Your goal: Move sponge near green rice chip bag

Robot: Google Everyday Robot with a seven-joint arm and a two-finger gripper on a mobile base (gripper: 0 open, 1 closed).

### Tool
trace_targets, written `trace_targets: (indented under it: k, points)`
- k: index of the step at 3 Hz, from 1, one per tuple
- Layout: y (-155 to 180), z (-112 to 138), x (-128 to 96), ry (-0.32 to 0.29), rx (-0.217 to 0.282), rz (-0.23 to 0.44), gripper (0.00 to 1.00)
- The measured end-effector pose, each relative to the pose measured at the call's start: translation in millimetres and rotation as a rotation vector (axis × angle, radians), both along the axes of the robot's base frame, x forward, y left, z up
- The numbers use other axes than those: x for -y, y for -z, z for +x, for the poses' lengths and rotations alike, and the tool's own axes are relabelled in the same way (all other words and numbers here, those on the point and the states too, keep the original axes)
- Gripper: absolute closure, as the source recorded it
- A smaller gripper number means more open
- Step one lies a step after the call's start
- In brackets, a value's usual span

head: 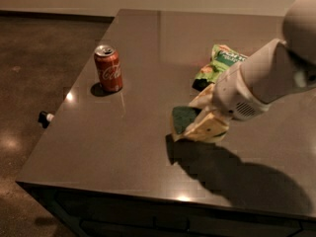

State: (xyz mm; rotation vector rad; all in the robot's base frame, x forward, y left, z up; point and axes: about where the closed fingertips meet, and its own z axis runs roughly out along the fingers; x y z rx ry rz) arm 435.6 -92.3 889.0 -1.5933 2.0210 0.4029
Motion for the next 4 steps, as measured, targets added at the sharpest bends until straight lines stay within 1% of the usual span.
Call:
trace_targets:
  k: [1,2,3,4]
  points:
    - [-13.3,22.3,29.4,0.074,0.031,-0.006,1.0]
    - [-10.5,47.4,57.6,0.155,0.047,-0.024,1.0]
    - [-1.8,69.5,81.9,0.229,0.053,-0.04,1.0]
    - [4.4,86.6,105.1,0.299,0.063,-0.058,0.85]
